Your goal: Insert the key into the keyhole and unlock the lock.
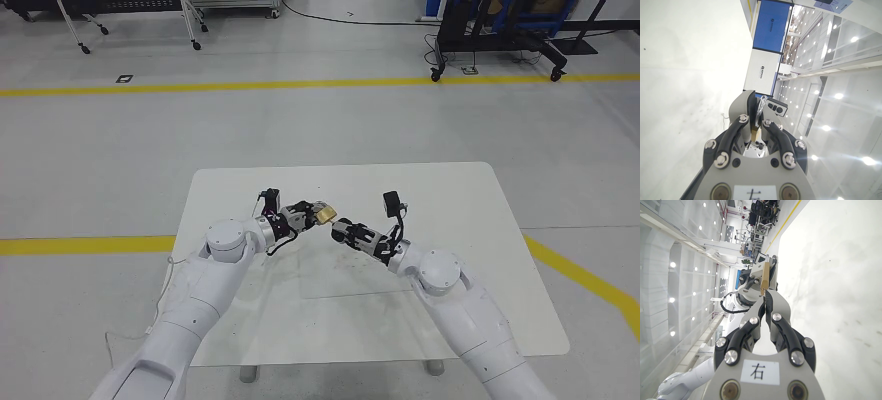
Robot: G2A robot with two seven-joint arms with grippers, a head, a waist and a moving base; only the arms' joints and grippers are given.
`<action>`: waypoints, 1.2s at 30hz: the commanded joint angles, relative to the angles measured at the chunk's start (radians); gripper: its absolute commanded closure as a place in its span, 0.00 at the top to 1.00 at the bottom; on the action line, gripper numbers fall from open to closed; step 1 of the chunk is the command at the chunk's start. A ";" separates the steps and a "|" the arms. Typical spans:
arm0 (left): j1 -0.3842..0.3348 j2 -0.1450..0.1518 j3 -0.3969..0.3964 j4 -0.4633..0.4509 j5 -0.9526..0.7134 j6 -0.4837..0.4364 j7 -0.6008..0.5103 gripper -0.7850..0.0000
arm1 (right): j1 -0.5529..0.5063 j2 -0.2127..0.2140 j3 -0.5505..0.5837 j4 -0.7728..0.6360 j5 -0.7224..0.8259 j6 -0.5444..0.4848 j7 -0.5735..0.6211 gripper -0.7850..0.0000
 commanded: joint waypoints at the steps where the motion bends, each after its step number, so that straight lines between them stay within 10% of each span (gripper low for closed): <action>1: 0.002 0.000 0.000 -0.001 0.000 -0.003 -0.004 0.00 | 0.000 0.000 0.000 -0.001 -0.004 0.001 -0.008 0.00; 36: 0.004 -0.007 -0.003 -0.006 -0.030 0.056 0.029 0.00 | -0.022 -0.006 -0.033 -0.043 -0.130 0.006 -0.171 0.00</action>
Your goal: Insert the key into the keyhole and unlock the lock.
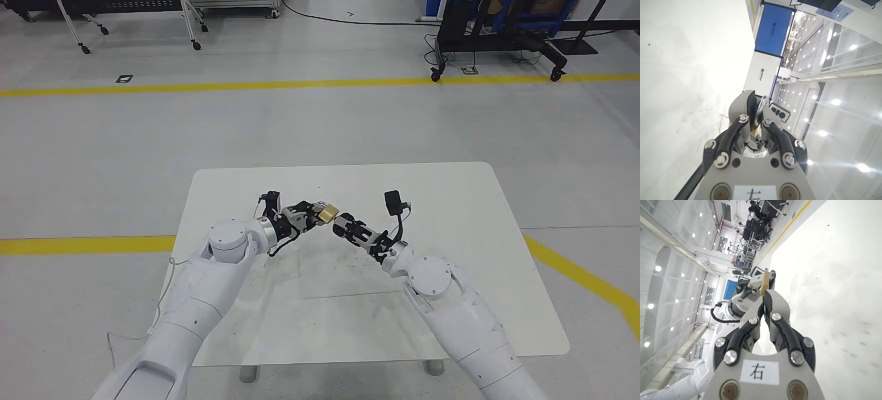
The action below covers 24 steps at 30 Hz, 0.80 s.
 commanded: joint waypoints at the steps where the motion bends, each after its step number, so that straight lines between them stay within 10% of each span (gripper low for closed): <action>1: -0.001 0.000 -0.002 0.001 -0.004 -0.001 -0.006 0.00 | -0.002 0.000 0.002 -0.003 0.007 -0.007 0.009 0.00; 24: -0.006 0.000 -0.004 0.013 -0.023 0.013 -0.042 0.00 | -0.008 0.000 0.010 -0.009 0.023 -0.013 0.017 0.05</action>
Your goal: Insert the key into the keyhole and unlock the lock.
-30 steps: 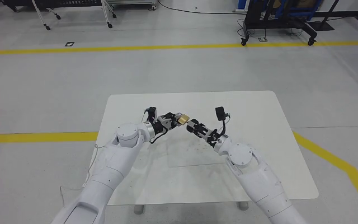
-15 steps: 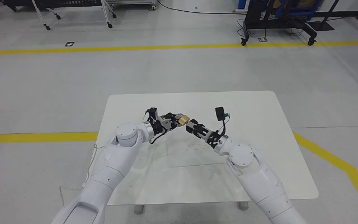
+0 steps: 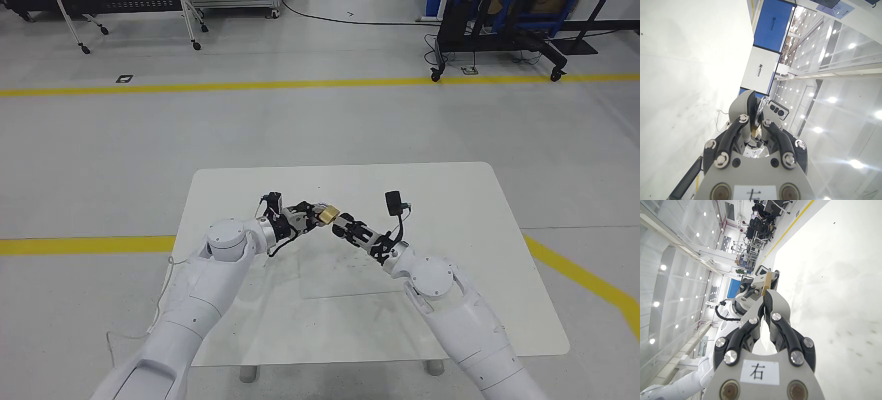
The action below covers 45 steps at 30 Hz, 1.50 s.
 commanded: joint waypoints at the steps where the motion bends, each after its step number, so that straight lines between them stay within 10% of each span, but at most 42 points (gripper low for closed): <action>1: 0.001 0.000 -0.001 0.000 -0.001 0.000 0.003 0.00 | 0.000 0.000 0.001 0.001 0.002 -0.001 0.001 0.05; 23: 0.001 0.000 -0.003 0.000 0.000 0.006 0.016 0.00 | -0.006 0.001 0.013 -0.005 0.020 0.001 0.015 0.29; 45: -0.002 0.000 0.002 0.001 0.031 -0.011 0.040 0.00 | -0.037 0.011 0.055 -0.017 0.116 -0.002 0.103 0.18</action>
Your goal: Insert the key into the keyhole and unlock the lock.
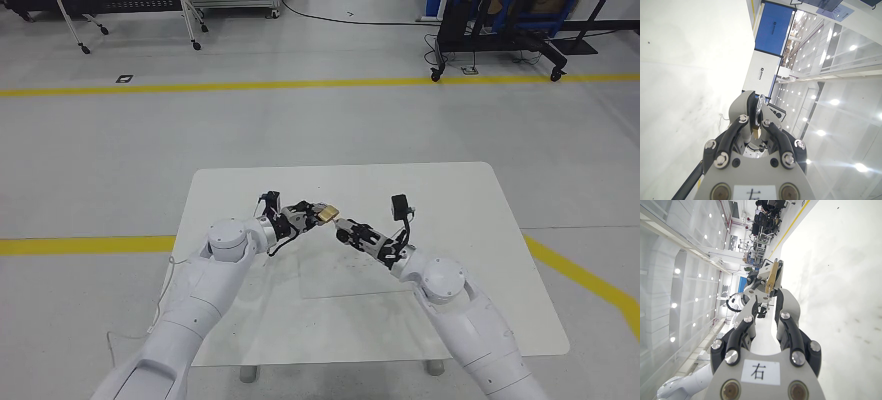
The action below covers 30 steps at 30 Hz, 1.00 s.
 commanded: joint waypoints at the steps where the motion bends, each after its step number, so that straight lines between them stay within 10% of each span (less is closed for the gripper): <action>1: 0.000 0.000 0.002 0.002 0.004 -0.003 0.002 0.00 | 0.001 0.000 -0.001 0.000 0.001 0.004 0.005 0.05; 30: 0.009 0.007 0.002 -0.021 0.064 -0.049 -0.024 0.00 | 0.032 0.005 -0.009 0.021 0.002 0.036 0.040 0.00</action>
